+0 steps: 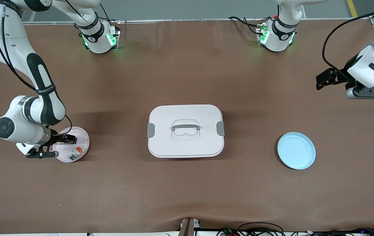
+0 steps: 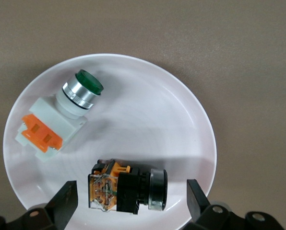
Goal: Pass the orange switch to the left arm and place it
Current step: 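Grasp the black-and-orange switch block with the right gripper and lift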
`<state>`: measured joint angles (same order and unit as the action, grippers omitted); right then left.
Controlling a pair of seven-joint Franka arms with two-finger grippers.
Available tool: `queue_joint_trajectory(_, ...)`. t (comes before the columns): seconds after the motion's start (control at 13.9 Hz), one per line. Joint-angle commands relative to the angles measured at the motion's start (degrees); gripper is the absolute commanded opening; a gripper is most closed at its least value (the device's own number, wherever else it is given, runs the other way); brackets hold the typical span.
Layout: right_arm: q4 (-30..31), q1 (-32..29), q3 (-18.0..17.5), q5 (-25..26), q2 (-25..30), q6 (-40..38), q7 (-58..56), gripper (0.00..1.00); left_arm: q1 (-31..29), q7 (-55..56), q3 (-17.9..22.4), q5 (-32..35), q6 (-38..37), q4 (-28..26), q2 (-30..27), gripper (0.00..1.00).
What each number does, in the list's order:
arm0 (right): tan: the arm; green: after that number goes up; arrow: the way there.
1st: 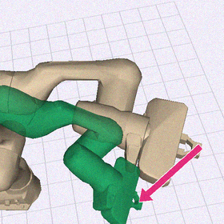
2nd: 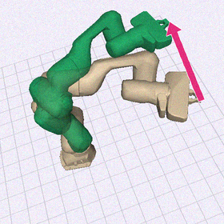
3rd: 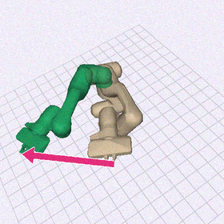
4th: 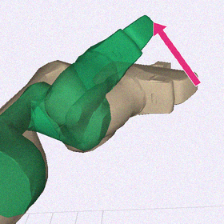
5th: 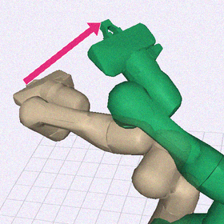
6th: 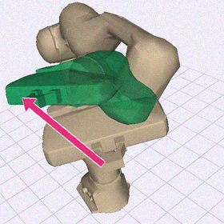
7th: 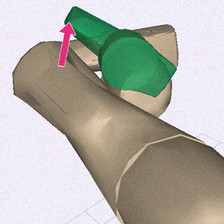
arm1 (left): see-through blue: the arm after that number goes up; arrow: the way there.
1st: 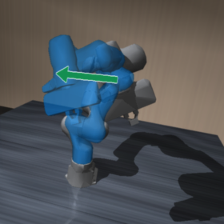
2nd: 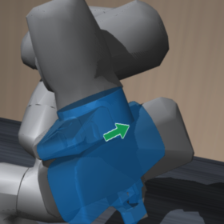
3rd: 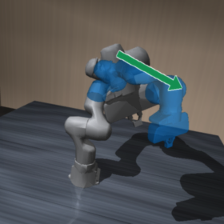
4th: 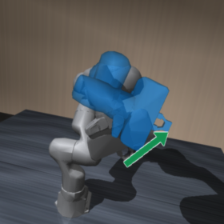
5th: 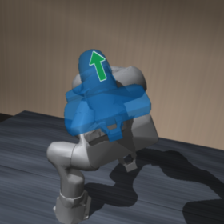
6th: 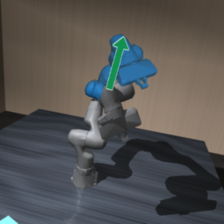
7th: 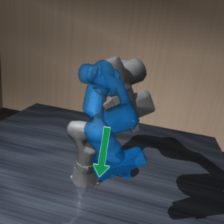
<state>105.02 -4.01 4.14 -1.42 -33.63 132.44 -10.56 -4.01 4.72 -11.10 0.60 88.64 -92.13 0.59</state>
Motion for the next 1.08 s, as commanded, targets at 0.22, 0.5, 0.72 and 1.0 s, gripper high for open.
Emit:
queue_joint_trajectory(0.22, -0.16, -0.04, -0.19, -0.51, -1.43, 0.18, 0.10, 1.00, -0.04, 0.12, -0.41, 0.71, 1.80, -1.56, -0.41, 1.00)
queue_joint_trajectory(0.5, 0.10, -0.12, -0.19, -0.51, -1.70, 0.18, 0.01, 1.00, -0.04, 0.12, -0.41, 0.71, 1.80, -2.09, -0.58, 1.00)
queue_joint_trajectory(0.72, 0.10, -0.12, -0.19, -0.51, -1.79, 0.10, 0.01, 1.00, -0.04, 0.12, -0.41, 0.71, 1.80, -2.35, -0.59, 1.00)
queue_joint_trajectory(1.0, 0.10, -0.04, -0.27, -0.51, -1.79, 0.01, 0.10, 1.00, -0.04, 0.12, -0.50, 0.71, 1.80, -2.53, -0.67, 1.00)
